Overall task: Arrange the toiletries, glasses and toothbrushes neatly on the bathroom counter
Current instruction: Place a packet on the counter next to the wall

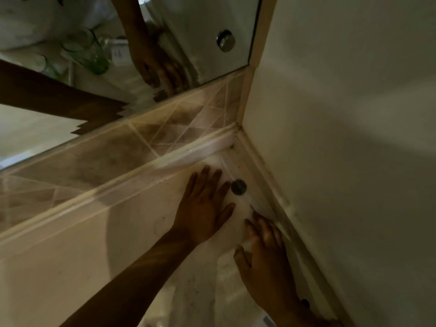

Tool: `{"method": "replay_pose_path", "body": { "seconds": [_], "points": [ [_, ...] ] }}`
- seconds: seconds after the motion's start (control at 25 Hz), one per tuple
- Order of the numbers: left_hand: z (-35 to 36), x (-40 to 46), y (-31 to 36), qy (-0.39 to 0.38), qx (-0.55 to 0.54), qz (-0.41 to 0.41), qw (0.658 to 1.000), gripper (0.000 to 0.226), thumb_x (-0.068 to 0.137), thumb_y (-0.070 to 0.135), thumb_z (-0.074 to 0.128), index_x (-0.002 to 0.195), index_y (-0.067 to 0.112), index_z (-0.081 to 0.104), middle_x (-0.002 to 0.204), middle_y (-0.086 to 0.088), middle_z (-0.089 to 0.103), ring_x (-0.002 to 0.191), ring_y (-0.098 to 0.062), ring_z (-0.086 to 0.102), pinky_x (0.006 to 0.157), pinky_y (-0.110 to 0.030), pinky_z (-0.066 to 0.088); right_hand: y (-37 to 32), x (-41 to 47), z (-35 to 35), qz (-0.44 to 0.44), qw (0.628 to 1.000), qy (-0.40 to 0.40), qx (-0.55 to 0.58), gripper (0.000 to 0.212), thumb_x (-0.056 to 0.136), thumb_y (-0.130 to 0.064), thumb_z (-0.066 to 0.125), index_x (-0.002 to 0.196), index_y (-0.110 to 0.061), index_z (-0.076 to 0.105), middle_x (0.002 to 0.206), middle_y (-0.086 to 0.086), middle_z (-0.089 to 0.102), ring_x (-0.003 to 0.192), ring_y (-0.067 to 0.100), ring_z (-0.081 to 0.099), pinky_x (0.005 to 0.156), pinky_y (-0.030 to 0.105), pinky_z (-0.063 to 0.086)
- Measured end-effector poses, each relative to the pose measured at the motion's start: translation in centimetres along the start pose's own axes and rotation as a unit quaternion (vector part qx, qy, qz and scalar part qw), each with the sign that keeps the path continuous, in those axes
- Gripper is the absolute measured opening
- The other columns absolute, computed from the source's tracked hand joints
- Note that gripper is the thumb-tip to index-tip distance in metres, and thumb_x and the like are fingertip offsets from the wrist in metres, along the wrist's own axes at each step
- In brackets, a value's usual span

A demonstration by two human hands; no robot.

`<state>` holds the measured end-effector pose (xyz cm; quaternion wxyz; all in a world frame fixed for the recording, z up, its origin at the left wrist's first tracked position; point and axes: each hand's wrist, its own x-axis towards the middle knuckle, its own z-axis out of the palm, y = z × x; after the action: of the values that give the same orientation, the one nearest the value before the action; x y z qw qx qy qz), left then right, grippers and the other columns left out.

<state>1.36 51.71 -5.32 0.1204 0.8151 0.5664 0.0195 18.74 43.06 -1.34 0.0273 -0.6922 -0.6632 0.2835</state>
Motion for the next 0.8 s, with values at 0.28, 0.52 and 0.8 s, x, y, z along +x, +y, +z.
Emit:
{"method": "replay_pose_path", "body": {
  "seconds": [0.28, 0.52, 0.8],
  "points": [
    [0.6, 2.3, -0.3, -0.034, 0.018, 0.019, 0.999, 0.067, 0.099, 0.062, 0.024, 0.154, 0.023, 0.03, 0.165, -0.011, 0.02, 0.153, -0.03, 0.005, 0.122, -0.055, 0.012, 0.3, 0.7, 0.4, 0.001, 0.998, 0.049, -0.042, 0.068, 0.079, -0.049, 0.045, 0.136, -0.017, 0.06, 0.151, 0.008, 0.047, 0.135, 0.018, 0.024, 0.112, 0.031, 0.023],
    [0.5, 2.3, 0.0, -0.033, 0.003, 0.01, 0.999, 0.068, 0.099, 0.061, 0.022, 0.155, 0.022, 0.028, 0.166, -0.01, 0.016, 0.154, -0.029, 0.002, 0.121, -0.059, 0.008, 0.4, 0.9, 0.2, -0.01, 0.999, 0.041, -0.008, 0.067, 0.083, -0.044, 0.051, 0.145, -0.021, 0.049, 0.161, 0.004, 0.031, 0.139, 0.013, 0.01, 0.114, 0.028, 0.01],
    [-2.2, -3.1, 0.1, -0.014, -0.053, -0.022, 0.998, 0.062, 0.098, 0.053, 0.032, 0.142, 0.012, 0.049, 0.152, -0.017, 0.043, 0.142, -0.036, 0.037, 0.118, -0.053, 0.024, -0.2, -1.7, -2.9, 0.006, 0.994, 0.03, 0.106, 0.049, 0.091, -0.033, 0.06, 0.138, -0.023, 0.05, 0.152, 0.001, 0.035, 0.139, 0.02, 0.035, 0.109, 0.025, 0.028]
  ]
}}
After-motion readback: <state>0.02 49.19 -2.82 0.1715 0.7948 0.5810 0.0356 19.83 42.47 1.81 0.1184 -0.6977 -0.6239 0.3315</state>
